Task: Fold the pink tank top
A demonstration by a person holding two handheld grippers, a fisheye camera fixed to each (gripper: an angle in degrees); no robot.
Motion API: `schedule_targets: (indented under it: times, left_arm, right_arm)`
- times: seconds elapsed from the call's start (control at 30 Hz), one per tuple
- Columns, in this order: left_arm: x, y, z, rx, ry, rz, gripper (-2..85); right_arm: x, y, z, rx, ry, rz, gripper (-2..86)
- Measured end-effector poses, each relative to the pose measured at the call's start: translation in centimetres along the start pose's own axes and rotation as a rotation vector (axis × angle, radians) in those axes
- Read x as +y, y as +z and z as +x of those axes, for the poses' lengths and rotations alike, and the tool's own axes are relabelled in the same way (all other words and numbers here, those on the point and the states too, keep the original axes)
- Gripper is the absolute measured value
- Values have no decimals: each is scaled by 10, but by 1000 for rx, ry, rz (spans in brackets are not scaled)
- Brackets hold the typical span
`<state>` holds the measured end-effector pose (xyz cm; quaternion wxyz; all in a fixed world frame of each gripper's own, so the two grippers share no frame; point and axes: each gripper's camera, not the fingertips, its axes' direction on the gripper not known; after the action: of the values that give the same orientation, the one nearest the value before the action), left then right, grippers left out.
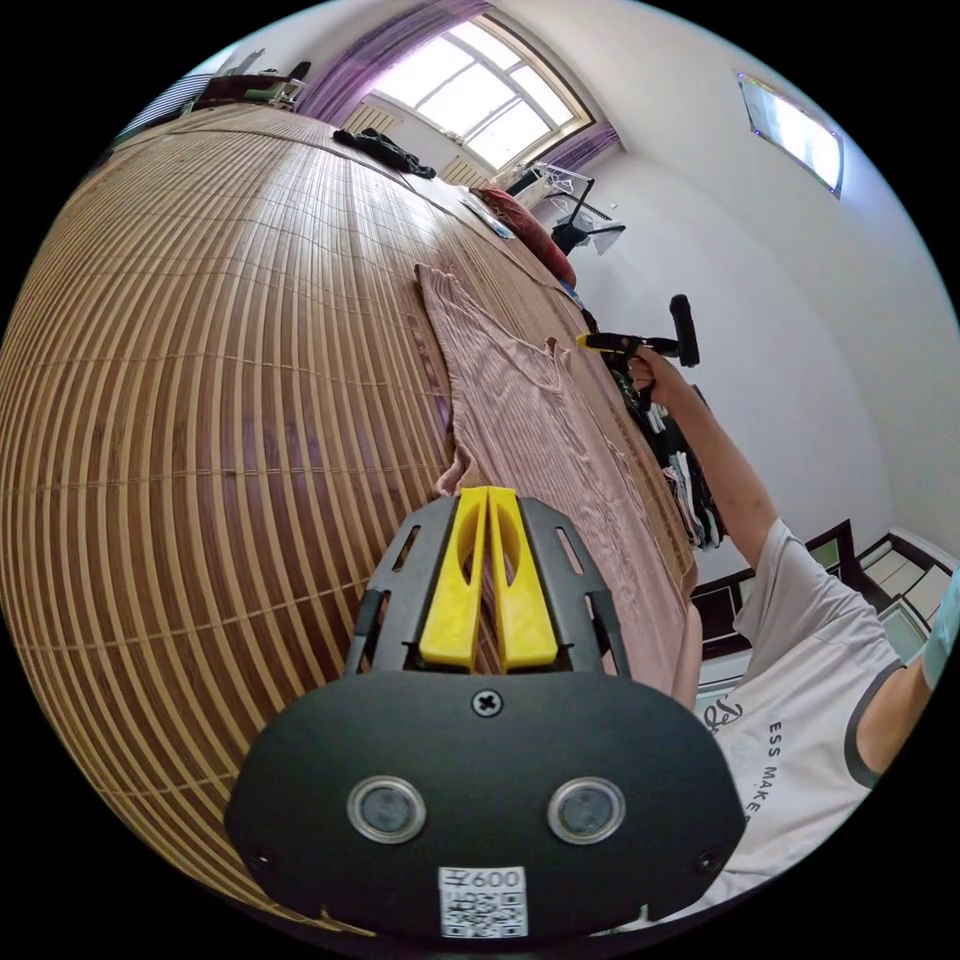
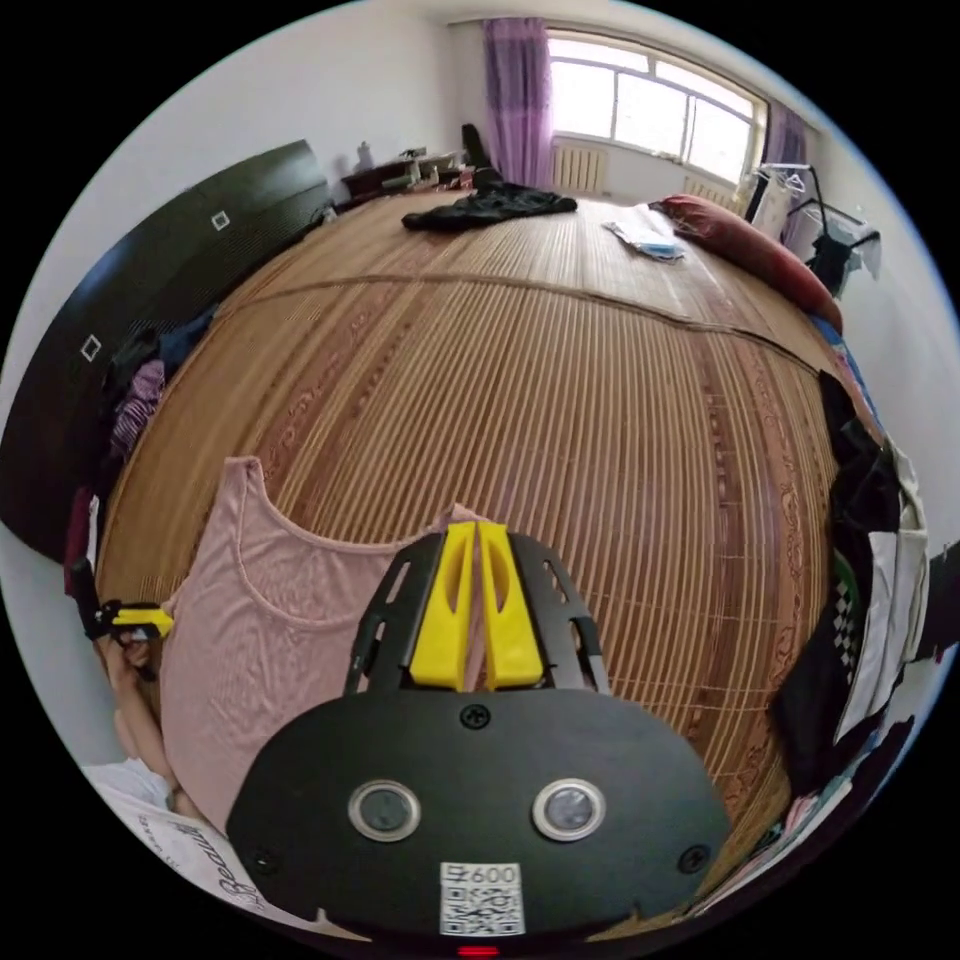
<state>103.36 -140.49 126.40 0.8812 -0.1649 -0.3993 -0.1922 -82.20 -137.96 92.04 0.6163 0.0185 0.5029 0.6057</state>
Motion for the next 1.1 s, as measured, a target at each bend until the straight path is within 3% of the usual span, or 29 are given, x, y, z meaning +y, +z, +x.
schedule_targets:
  times: [0.13,0.4,0.8,1.0,1.1]
  left_arm:
    - [-8,-4,2,-3,1,0,1]
    - [-21,-10,6,-13,6,-6,0]
    - [-28,-24,4,4,1,-1,0]
    - [-26,-33,0,26,-5,6,1]
    - [-22,-38,-4,50,-14,15,1]
  right_arm:
    - [6,44,1,129,-54,-96,-8]
    - [22,41,23,99,0,-31,-8]
    - [71,-50,38,185,-2,108,-9]
    - [84,-75,-39,-117,-200,122,-9]
    - [80,-78,-106,-366,-316,98,-9]
